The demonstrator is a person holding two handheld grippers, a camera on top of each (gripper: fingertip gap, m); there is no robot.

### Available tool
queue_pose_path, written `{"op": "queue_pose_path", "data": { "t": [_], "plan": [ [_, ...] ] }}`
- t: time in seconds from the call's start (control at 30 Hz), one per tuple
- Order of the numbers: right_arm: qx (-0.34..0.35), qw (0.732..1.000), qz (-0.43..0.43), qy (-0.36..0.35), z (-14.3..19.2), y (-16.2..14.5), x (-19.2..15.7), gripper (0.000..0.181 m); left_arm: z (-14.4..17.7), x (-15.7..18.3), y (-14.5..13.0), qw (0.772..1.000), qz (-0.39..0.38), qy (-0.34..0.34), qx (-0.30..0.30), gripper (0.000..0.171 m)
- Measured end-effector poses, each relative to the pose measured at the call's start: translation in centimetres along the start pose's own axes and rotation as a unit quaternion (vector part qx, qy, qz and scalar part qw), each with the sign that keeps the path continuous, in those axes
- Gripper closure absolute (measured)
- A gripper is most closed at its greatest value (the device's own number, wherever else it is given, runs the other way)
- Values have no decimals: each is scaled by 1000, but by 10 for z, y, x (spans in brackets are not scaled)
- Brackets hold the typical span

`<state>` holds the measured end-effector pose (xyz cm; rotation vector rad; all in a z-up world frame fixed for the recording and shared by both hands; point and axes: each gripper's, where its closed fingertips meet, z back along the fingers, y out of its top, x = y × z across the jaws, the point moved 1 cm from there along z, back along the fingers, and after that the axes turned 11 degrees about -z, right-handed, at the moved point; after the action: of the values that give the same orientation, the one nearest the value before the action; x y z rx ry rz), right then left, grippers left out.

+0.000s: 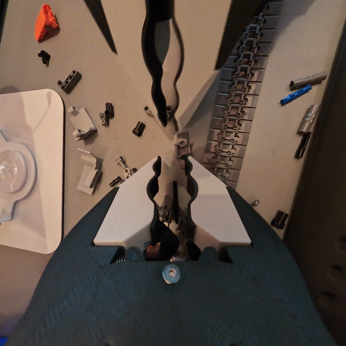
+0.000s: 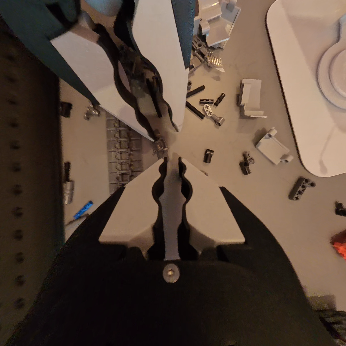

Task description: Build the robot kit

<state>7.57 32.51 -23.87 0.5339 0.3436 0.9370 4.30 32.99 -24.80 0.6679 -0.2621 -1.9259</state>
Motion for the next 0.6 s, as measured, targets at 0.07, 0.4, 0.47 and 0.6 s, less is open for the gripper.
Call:
{"op": "queue_pose_path", "data": {
  "t": [0.07, 0.4, 0.47, 0.6],
  "plan": [
    [12, 999, -31, 15, 1, 2, -10, 160, 2, 1, -3, 1000, 3, -4, -2, 147],
    [5, 999, -43, 18, -14, -2, -17, 173, -1, 7, 3, 1000, 1, -12, -7, 148],
    [7, 999, -34, -4, -15, -1, -4, 174, -3, 9, 4, 1000, 0, -14, -7, 149],
    [4, 999, -30, -11, -10, 0, 5, 173, -1, 4, 1, 1000, 3, -3, -11, 146]
  ]
}}
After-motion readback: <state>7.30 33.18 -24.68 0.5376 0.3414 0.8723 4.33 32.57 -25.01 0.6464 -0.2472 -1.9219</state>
